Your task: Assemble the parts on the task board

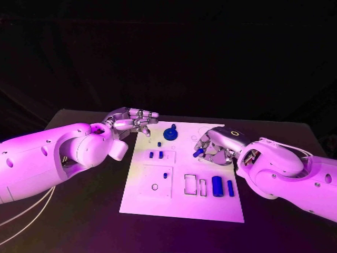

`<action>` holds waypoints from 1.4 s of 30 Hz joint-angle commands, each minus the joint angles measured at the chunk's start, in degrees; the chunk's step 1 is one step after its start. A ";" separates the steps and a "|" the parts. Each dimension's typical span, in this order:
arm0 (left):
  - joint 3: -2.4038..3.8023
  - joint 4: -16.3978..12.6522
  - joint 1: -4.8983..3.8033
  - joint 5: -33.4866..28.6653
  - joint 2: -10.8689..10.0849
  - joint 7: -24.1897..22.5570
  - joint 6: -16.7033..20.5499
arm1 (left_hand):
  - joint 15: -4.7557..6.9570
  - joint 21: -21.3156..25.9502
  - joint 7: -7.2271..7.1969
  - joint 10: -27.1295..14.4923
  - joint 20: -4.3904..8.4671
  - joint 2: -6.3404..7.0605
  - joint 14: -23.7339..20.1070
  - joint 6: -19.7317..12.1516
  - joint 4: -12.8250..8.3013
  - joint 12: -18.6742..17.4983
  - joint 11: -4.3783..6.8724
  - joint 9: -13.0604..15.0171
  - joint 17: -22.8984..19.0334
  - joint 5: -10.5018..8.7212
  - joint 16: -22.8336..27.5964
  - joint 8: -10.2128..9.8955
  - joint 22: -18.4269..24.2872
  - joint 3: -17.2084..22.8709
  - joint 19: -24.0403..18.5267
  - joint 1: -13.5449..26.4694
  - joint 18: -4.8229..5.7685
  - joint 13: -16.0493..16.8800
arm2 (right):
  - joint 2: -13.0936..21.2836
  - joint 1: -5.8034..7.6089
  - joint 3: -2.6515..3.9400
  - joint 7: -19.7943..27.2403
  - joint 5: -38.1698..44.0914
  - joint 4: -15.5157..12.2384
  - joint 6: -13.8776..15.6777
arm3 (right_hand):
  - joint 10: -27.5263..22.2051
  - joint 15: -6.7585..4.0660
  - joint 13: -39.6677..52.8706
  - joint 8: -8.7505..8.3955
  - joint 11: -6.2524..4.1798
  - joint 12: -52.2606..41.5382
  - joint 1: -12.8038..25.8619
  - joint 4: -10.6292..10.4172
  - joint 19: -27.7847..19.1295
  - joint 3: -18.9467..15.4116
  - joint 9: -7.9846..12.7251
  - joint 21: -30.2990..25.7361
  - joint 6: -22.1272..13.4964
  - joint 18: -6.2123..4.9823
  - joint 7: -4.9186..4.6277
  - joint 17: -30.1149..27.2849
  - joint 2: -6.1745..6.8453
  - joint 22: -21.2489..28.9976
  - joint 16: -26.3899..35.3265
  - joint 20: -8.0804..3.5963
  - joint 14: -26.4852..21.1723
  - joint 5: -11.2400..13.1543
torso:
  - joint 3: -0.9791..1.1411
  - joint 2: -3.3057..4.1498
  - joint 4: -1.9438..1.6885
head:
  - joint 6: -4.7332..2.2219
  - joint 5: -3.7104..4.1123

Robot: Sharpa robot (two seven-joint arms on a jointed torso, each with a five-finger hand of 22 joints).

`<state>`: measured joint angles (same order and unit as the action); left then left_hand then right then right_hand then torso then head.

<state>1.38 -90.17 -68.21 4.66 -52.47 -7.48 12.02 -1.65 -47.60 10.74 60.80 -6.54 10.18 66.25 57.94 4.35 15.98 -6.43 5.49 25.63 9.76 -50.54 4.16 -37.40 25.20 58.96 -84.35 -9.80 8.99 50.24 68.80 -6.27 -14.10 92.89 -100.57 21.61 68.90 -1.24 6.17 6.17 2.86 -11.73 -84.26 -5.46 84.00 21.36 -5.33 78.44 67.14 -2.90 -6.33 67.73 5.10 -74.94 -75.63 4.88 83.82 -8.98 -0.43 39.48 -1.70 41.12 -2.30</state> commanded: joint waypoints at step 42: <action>-0.13 0.62 0.00 -0.23 1.46 -0.68 -1.08 | -0.06 0.42 -0.14 -0.43 -0.09 -0.71 -0.44 -0.18 0.01 0.28 -0.05 -0.06 -0.17 0.10 0.29 0.02 0.08 -0.31 -0.49 -0.23 -0.80 0.09 | -16.99 -6.31 -1.16 3.43 1.31 5.67 -5.79 | 0.64 -0.14 -0.11 -0.09 0.23 1.31 1.03 0.60 1.61 1.66 -1.90 -0.33 0.32 0.48 -0.49 -0.32 0.73 -11.84 -0.09 -0.32 2.05 -1.58 | 0.06 -0.02 -0.23 | 1.46 -1.94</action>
<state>1.22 -89.38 -68.18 4.66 -51.05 -7.60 11.77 -1.65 -47.39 10.74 60.80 -6.54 9.94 66.25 57.94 4.35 15.98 -6.43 5.50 25.55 9.76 -50.54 4.16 -37.42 25.21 58.96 -84.59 -9.80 8.98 33.20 62.57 -7.41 -10.19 91.99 -94.94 17.77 69.11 -1.24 5.98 5.89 3.10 -10.72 -83.59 -4.80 84.00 22.62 -5.33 78.43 67.13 -2.97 -6.34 67.49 5.99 -74.91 -75.60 4.89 83.82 -10.20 -0.37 39.51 -1.95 42.49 -4.21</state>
